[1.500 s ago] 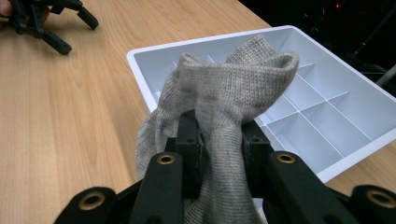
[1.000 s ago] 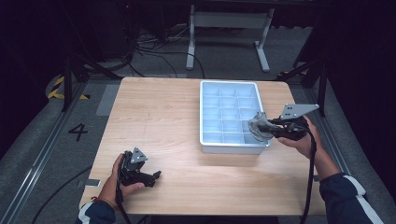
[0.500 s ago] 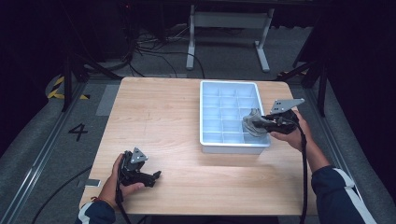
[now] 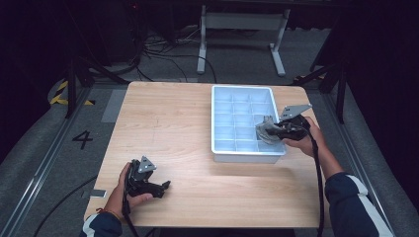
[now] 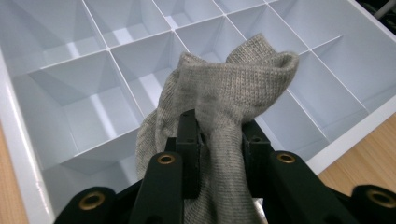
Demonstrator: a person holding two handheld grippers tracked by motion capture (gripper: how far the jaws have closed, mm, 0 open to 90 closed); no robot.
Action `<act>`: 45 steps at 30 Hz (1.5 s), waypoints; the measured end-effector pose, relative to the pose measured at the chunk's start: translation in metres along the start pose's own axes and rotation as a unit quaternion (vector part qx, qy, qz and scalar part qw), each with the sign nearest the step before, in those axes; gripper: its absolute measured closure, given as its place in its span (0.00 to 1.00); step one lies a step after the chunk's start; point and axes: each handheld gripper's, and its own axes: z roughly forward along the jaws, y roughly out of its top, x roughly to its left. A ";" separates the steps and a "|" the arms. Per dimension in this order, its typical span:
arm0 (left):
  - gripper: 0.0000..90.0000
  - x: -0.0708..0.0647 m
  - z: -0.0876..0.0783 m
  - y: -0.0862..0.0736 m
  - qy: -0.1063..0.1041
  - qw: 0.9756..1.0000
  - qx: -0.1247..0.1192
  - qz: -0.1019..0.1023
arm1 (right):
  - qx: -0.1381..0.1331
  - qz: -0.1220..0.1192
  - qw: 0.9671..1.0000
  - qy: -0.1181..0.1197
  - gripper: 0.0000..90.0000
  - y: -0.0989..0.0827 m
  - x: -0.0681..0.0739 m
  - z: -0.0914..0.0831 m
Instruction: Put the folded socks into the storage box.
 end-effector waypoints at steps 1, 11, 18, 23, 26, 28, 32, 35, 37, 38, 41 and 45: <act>0.00 0.000 0.000 0.000 0.001 1.000 0.000 0.001 | 0.003 0.000 1.000 -0.001 0.83 0.001 0.000 0.001; 0.01 0.000 0.000 0.000 0.002 1.000 0.000 0.004 | 0.036 -0.014 0.999 0.006 0.83 0.007 -0.001 0.012; 0.01 0.000 0.000 0.000 -0.001 1.000 0.000 0.002 | 0.086 -0.036 0.996 0.007 0.83 0.009 -0.003 0.023; 0.01 0.000 0.000 0.000 -0.001 1.000 0.001 0.001 | 0.112 -0.048 0.993 0.011 0.83 0.014 -0.002 0.027; 0.01 0.000 0.000 0.000 0.000 1.000 0.001 0.002 | 0.120 -0.054 0.991 0.010 0.83 0.016 -0.003 0.029; 0.01 0.000 0.000 0.000 0.000 1.000 0.000 0.002 | 0.125 -0.061 0.990 0.013 0.83 0.017 -0.003 0.030; 0.01 0.000 0.000 0.000 -0.001 1.000 0.000 0.002 | 0.134 -0.069 0.988 0.016 0.83 0.019 -0.002 0.032; 0.01 0.000 0.000 0.000 -0.003 1.000 0.000 0.003 | 0.141 -0.084 0.986 0.024 0.83 0.021 -0.001 0.032; 0.01 0.001 0.000 0.000 0.000 1.000 0.000 0.006 | 0.142 -0.089 0.985 0.028 0.83 0.021 -0.001 0.032; 0.01 0.001 0.000 0.000 0.000 1.000 0.000 0.006 | 0.142 -0.091 0.985 0.030 0.83 0.021 -0.001 0.032; 0.01 0.001 0.000 0.000 0.000 1.000 0.001 0.006 | 0.148 -0.098 0.984 0.028 0.83 0.021 0.000 0.034; 0.01 0.001 0.000 0.000 0.000 1.000 0.001 0.006 | 0.166 -0.112 0.979 0.027 0.83 0.023 0.002 0.038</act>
